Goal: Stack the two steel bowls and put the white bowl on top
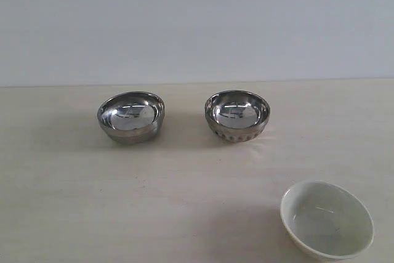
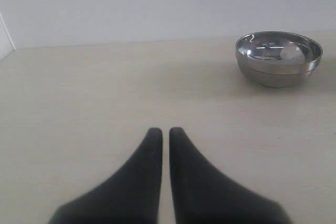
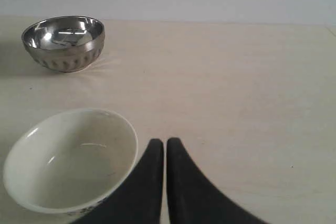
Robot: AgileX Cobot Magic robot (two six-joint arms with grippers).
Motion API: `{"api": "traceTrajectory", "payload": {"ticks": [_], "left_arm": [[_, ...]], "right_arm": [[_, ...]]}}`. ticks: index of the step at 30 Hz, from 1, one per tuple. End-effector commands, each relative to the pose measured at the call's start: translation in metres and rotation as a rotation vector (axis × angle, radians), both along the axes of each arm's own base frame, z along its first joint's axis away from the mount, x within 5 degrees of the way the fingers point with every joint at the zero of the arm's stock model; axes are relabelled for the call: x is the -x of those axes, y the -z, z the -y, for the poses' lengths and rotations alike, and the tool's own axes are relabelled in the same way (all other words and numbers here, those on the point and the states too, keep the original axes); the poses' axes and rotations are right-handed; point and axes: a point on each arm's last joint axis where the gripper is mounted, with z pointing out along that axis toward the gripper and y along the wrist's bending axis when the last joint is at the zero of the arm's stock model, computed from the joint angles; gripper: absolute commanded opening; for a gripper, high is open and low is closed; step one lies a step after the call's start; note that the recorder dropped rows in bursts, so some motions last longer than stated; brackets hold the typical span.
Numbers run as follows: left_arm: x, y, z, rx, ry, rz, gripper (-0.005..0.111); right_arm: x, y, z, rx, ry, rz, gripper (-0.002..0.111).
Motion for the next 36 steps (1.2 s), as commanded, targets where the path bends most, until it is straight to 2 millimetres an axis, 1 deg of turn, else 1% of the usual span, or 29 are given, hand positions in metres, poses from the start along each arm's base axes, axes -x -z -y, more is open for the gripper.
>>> {"api": "traceTrajectory", "payload": {"ticks": [1,2,6,7,8,9,12,13,14,15,16,17,18,19,20,21,24,27,29,32,33,36], "left_arm": [[0.000,-0.001,-0.001,-0.090,0.010,0.016,0.004],[-0.001,-0.003,-0.001,-0.096,0.011,0.040,0.004],[-0.002,-0.030,0.000,-0.103,0.004,0.343,0.004],[0.000,-0.040,0.000,-0.109,0.002,0.450,0.004],[0.002,-0.045,0.000,-0.112,0.001,0.510,0.004],[0.006,-0.056,0.001,-0.118,-0.002,0.641,0.004],[0.014,-0.071,0.002,-0.126,-0.006,0.825,0.004],[0.020,-0.079,0.002,-0.131,-0.008,0.937,0.004],[0.024,-0.083,0.002,-0.133,-0.010,0.997,0.004],[0.032,-0.091,0.003,-0.140,-0.011,1.120,0.004],[0.037,-0.094,0.003,-0.142,-0.013,1.185,0.004],[0.046,-0.100,0.006,-0.165,-0.004,1.307,0.004],[0.051,-0.102,0.007,-0.173,0.005,1.369,0.004],[0.058,-0.105,0.010,-0.150,0.048,1.455,0.004],[0.060,-0.106,0.011,-0.120,0.085,1.476,0.004],[0.063,-0.111,0.012,-0.074,0.126,1.494,0.004],[0.062,-0.120,0.011,-0.039,0.132,1.466,0.004],[0.065,-0.138,0.008,0.120,0.168,1.434,0.004],[0.064,-0.153,0.007,0.243,0.209,1.374,0.004],[0.057,-0.180,0.006,0.371,0.247,1.300,0.004],[0.056,-0.190,0.006,0.388,0.254,1.301,0.004],[0.045,-0.217,0.006,0.391,0.252,1.288,0.004]], "right_arm": [[0.000,-0.001,0.000,0.000,0.003,0.015,0.000],[0.000,-0.001,0.000,0.000,0.003,0.015,0.000],[0.000,-0.001,0.000,0.000,0.003,0.015,0.000],[0.000,-0.001,0.000,0.000,0.003,0.015,0.000],[0.000,-0.001,0.000,0.000,0.003,0.015,0.000],[0.000,-0.001,0.000,0.000,0.003,0.015,0.000],[0.000,-0.001,0.000,0.000,0.003,0.015,0.000],[0.000,-0.001,0.000,0.000,0.003,0.015,0.000],[0.000,-0.001,0.000,0.000,0.003,0.015,0.000],[0.000,-0.001,0.000,0.000,0.003,0.015,0.000],[0.000,-0.001,0.000,0.000,0.003,0.015,0.000],[0.000,-0.001,0.000,0.000,0.003,0.015,0.000],[0.000,-0.001,0.000,0.000,0.003,0.015,0.000],[0.000,-0.001,0.000,0.000,0.003,0.015,0.000],[0.000,-0.001,0.000,0.000,0.003,0.015,0.000],[0.000,-0.001,0.000,0.000,0.003,0.015,0.000],[0.000,-0.001,0.000,0.000,0.003,0.015,0.000],[0.000,-0.001,0.000,0.000,0.003,0.015,0.000],[0.000,-0.001,0.000,0.000,0.003,0.015,0.000],[0.000,-0.001,0.000,0.000,0.003,0.015,0.000],[0.000,-0.001,0.000,0.000,0.003,0.015,0.000],[0.000,-0.001,0.000,0.000,0.003,0.015,0.000]]}}
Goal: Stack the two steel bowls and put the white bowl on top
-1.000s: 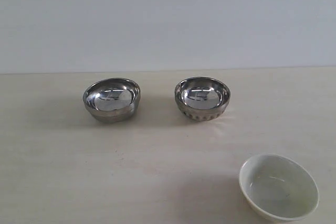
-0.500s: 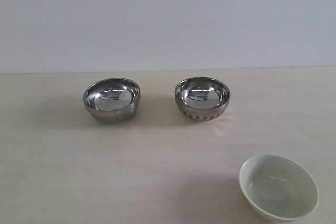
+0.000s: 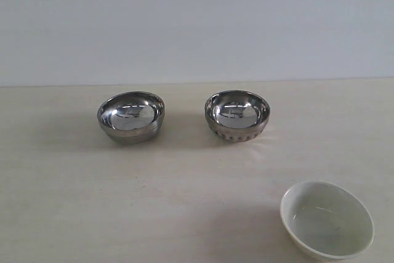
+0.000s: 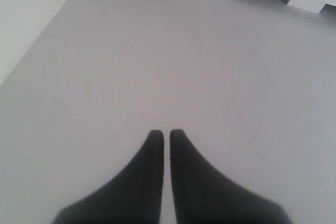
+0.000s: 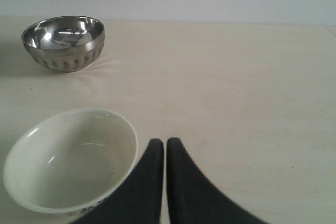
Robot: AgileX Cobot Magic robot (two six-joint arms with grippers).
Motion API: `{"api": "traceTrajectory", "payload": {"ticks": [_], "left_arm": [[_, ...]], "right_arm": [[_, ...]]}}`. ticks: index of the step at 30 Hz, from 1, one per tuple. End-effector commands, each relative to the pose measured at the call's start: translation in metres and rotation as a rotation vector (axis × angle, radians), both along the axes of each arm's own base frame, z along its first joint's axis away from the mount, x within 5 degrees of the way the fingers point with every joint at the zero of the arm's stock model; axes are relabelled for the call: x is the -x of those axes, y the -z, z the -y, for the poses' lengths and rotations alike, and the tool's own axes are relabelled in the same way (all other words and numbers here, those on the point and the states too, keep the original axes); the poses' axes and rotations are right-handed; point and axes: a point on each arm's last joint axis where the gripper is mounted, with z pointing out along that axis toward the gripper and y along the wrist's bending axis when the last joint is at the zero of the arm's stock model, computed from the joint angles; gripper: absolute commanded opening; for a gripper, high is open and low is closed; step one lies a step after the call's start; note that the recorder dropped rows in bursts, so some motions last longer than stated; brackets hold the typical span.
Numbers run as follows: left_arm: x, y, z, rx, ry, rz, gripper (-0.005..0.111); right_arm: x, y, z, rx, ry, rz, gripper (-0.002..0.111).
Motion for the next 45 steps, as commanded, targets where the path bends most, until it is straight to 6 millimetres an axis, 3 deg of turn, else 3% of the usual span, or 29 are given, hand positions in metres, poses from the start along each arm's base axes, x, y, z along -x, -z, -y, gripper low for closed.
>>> {"api": "traceTrajectory", "payload": {"ticks": [1,6,9,14,18,22,27,30,34,37,45], "left_arm": [[-0.022,-0.037,-0.002,0.038,0.043,-0.070,0.004],[-0.064,-0.061,-0.004,0.040,0.035,-0.174,0.004],[-0.104,-0.057,-0.005,0.040,0.023,-0.347,0.004],[-0.184,-0.029,-0.010,0.056,0.010,-0.671,0.004],[-0.248,0.009,-0.008,-0.065,-0.022,-1.016,0.004],[-0.295,0.040,-0.011,-0.066,-0.034,-1.294,0.004],[-0.334,0.074,-0.011,-0.197,-0.050,-1.446,0.004],[-0.352,0.092,-0.007,-0.184,0.023,-1.505,0.004],[-0.377,0.116,0.003,-0.298,0.141,-1.589,0.004],[-0.392,0.124,0.001,-0.254,0.155,-1.635,0.004],[-0.397,0.124,-0.040,-0.366,-0.476,-1.621,0.004]], "right_arm": [[0.000,-0.001,0.000,0.000,0.003,0.015,0.000],[0.000,-0.001,0.000,0.000,0.003,0.015,0.000],[0.000,-0.001,0.000,0.000,0.003,0.015,0.000],[0.000,-0.001,0.000,0.000,0.003,0.015,0.000],[0.000,-0.001,0.000,0.000,0.003,0.015,0.000],[0.000,-0.001,0.000,0.000,0.003,0.015,0.000],[0.000,-0.001,0.000,0.000,0.003,0.015,0.000],[0.000,-0.001,0.000,0.000,0.003,0.015,0.000],[0.000,-0.001,0.000,0.000,0.003,0.015,0.000],[0.000,-0.001,0.000,0.000,0.003,0.015,0.000],[0.000,-0.001,0.000,0.000,0.003,0.015,0.000]]}}
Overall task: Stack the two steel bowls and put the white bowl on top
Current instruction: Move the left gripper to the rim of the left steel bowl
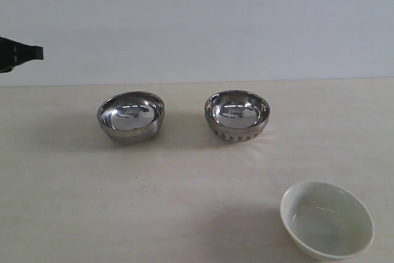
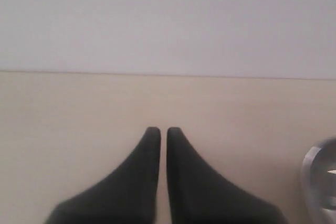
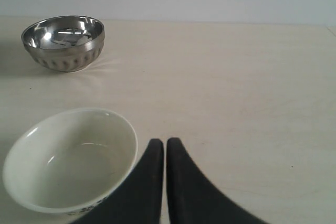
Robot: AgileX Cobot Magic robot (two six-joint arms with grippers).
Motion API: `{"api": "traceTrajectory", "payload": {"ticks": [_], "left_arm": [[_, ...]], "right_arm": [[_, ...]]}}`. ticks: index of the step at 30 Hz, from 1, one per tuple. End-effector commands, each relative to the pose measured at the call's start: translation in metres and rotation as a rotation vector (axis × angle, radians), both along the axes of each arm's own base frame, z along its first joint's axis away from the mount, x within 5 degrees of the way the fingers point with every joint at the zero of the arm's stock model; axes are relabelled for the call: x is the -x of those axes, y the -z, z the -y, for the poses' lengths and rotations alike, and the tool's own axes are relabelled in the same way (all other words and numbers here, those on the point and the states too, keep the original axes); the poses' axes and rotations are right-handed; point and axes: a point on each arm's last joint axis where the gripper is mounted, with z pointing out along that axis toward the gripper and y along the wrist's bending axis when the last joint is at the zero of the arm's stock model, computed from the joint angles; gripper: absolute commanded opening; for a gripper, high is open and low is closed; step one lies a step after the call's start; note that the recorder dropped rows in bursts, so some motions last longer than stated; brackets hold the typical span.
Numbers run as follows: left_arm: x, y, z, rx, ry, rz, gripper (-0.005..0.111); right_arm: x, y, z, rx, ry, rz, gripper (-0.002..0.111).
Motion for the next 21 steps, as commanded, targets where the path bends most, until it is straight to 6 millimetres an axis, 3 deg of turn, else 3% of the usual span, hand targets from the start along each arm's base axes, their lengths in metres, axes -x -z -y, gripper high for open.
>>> {"api": "traceTrajectory", "payload": {"ticks": [1,4,7,10,13,18,21], "left_arm": [[0.002,-0.004,-0.026,-0.302,-0.194,-0.007,0.004],[0.001,-0.002,-0.045,-0.541,-0.300,-0.162,0.004],[-0.007,-0.003,-0.051,-0.574,-0.322,-0.315,0.004],[-0.018,0.003,-0.033,-0.427,-0.136,-0.380,0.004],[-0.027,0.009,-0.003,-0.248,0.092,-0.397,0.004],[-0.036,0.012,0.039,-0.143,0.293,-0.395,0.004],[-0.039,0.014,0.058,-0.147,0.334,-0.390,0.018]], "right_arm": [[0.000,-0.001,0.000,0.000,0.003,0.015,0.000],[0.000,-0.001,0.000,0.000,0.003,0.015,0.000],[0.000,-0.001,0.000,0.000,0.003,0.015,0.000],[0.000,-0.001,0.000,0.000,0.003,0.015,0.000],[0.000,-0.001,0.000,0.000,0.003,0.015,0.000],[0.000,-0.001,0.000,0.000,0.003,0.015,0.000],[0.000,-0.001,0.000,0.000,0.003,0.015,0.000]]}}
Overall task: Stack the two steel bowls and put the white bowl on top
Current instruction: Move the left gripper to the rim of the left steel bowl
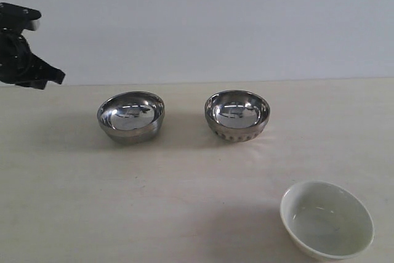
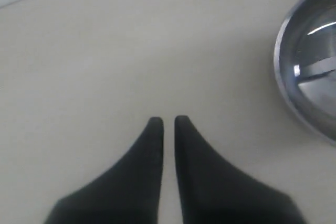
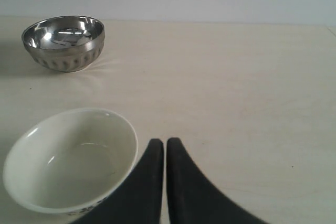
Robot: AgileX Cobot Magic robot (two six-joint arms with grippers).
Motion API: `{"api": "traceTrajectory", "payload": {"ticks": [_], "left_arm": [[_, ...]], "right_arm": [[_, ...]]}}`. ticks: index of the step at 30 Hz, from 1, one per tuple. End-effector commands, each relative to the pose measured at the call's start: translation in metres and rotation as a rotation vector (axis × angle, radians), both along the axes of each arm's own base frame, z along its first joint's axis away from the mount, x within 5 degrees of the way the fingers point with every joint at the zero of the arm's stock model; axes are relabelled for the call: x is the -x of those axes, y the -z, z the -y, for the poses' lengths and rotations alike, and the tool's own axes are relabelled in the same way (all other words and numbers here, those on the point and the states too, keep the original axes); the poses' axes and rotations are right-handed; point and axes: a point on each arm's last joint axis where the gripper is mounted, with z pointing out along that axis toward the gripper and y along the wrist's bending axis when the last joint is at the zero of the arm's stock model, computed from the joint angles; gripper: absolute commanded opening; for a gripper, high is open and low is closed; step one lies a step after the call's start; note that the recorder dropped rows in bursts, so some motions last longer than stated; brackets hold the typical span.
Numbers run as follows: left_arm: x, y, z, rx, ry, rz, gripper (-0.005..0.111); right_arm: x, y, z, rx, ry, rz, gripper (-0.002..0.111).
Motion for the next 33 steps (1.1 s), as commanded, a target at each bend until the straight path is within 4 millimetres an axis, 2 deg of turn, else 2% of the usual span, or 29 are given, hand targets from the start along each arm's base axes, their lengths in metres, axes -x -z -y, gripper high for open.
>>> {"api": "traceTrajectory", "payload": {"ticks": [1,5,6,8,13,21,25,30,32,33], "left_arm": [[-0.004,0.001,0.028,0.030,0.081,0.002,0.026],[-0.007,0.007,0.045,0.040,0.109,0.005,0.077],[-0.008,0.009,0.047,0.047,0.106,0.009,0.087],[-0.010,0.016,0.050,0.066,0.083,0.003,0.097],[-0.014,0.031,0.051,0.096,0.059,-0.034,0.095],[-0.021,0.061,0.058,0.235,-0.029,-0.079,0.092],[-0.028,0.088,0.060,0.278,-0.079,-0.096,0.090],[-0.033,0.101,0.061,0.336,-0.139,-0.081,0.090],[-0.034,0.115,0.063,0.374,-0.175,-0.108,0.085],[-0.035,0.123,0.063,0.382,-0.177,-0.114,0.079]], "right_arm": [[0.000,-0.001,0.000,0.000,0.003,0.015,0.000],[0.000,-0.001,0.000,0.000,0.003,0.015,0.000],[0.000,-0.001,0.000,0.000,0.003,0.015,0.000],[0.000,-0.001,0.000,0.000,0.003,0.015,0.000],[0.000,-0.001,0.000,0.000,0.003,0.015,0.000],[0.000,-0.001,0.000,0.000,0.003,0.015,0.000],[0.000,-0.001,0.000,0.000,0.003,0.015,0.000],[0.000,-0.001,0.000,0.000,0.003,0.015,0.000],[0.000,-0.001,0.000,0.000,0.003,0.015,0.000],[0.000,-0.001,0.000,0.000,0.003,0.015,0.000]]}}
